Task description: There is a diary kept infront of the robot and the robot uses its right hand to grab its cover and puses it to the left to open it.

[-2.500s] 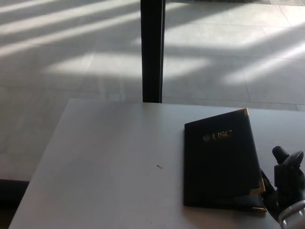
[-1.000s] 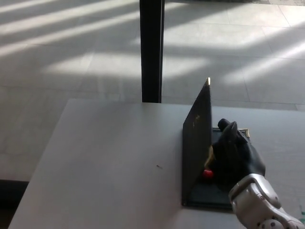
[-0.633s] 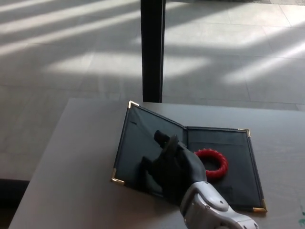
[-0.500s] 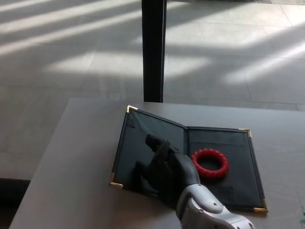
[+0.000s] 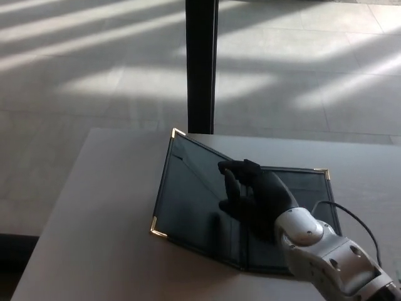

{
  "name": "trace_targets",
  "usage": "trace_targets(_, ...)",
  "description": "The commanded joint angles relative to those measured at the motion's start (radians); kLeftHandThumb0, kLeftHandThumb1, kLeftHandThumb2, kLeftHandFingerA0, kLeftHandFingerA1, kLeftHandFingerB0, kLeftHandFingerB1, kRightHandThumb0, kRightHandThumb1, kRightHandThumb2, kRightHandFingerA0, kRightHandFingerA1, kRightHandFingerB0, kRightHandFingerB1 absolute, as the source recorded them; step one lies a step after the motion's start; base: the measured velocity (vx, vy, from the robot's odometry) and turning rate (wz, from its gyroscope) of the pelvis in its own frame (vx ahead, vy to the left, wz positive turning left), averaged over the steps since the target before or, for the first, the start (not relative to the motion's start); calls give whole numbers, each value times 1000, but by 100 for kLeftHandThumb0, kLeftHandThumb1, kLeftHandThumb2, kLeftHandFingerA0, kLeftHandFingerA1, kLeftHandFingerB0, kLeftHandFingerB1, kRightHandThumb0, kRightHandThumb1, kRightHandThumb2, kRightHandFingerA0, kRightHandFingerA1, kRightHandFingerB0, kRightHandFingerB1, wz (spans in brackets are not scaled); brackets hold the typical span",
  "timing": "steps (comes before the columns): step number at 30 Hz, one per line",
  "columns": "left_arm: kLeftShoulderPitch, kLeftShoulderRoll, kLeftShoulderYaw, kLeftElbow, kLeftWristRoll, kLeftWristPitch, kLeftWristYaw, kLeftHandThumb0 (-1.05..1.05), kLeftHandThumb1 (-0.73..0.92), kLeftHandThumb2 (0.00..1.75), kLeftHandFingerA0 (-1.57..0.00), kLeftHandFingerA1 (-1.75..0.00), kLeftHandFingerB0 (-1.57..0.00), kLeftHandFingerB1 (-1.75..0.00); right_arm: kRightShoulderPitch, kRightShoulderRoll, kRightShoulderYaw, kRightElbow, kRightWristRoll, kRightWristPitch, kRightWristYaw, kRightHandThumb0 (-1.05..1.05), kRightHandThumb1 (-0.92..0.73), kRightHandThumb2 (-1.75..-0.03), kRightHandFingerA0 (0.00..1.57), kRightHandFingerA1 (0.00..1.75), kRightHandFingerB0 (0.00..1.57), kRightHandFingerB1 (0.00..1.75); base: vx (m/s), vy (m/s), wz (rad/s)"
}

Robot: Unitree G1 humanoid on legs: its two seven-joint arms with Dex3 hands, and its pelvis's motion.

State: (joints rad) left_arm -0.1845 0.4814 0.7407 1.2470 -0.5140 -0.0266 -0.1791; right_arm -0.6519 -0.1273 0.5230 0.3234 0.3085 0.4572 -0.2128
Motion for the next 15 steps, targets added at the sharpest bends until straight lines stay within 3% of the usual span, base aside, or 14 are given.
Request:
trace_targets(1,-24,51,-32,3,36,-1,31,-105,82,150,-56,-152,-38,-134,-184,-141,271,132,-407,-34,180,-73,-66,-116,87,114,1,46,0,0,0)
trace_targets(2,-28,52,-38,2,39,0,37,-105,81,149,-59,-152,-38,-133,-195,-125,280,147,-394,-32,200,-92,-92,-74,88,139,18,43,0,0,0)
trace_targets(3,-29,52,-40,1,40,0,38,-105,81,149,-59,-152,-38,-133,-195,-125,282,148,-389,-32,202,-92,-92,-74,88,139,18,43,0,0,0)
trace_targets(4,-31,52,-45,0,43,-2,36,-105,92,111,-43,-175,-31,-155,-192,-117,288,151,-387,-40,199,-93,-92,-74,90,157,18,44,0,0,0)
trace_targets(5,-32,52,-49,-1,45,-2,34,-105,92,109,-42,-175,-30,-155,-188,-97,300,159,-387,-49,195,-93,-92,-77,88,165,17,44,0,0,0)
trace_targets(6,-34,53,-50,-1,43,0,33,-105,92,109,-42,-175,-29,-154,-188,-83,305,161,-378,-46,201,-84,-74,-119,72,117,1,47,0,0,0)
trace_targets(7,-34,53,-52,1,42,-3,30,-105,80,148,-57,-149,-37,-131,-186,-71,304,156,-362,-37,212,-94,-92,-75,66,131,13,41,0,0,0)
trace_targets(8,-36,53,-52,1,40,-2,31,-105,79,147,-60,-150,-41,-133,-186,-58,309,157,-358,-31,214,-93,-92,-75,66,124,13,41,0,0,0)
trace_targets(9,-37,53,-52,0,38,0,36,-105,79,149,-59,-151,-39,-134,-186,-43,316,172,-362,-51,210,-94,-79,-115,46,79,15,50,0,0,0)
trace_targets(10,-40,52,-49,3,31,0,35,-105,79,147,-64,-152,-48,-139,-195,-8,332,192,-369,-51,205,-90,-77,-114,26,57,15,49,0,0,0)
trace_targets(12,-40,52,-52,2,32,1,40,-105,80,147,-61,-151,-44,-137,-200,20,338,206,-373,-54,202,-90,-77,-115,43,72,15,50,0,0,0)
trace_targets(13,-40,53,-60,2,39,1,44,-105,81,148,-58,-150,-41,-135,-204,41,340,215,-372,-54,205,-95,-92,-78,37,61,16,40,0,0,0)
trace_targets(14,-45,47,-65,1,40,0,45,-105,81,148,-58,-150,-41,-135,-201,31,336,205,-376,-50,207,-95,-92,-78,37,61,16,40,0,0,0)
trace_targets(15,-45,48,-67,1,40,-1,45,-105,92,108,-45,-175,-35,-159,-204,49,339,214,-381,-53,204,-94,-91,-77,57,103,16,41,0,0,0)
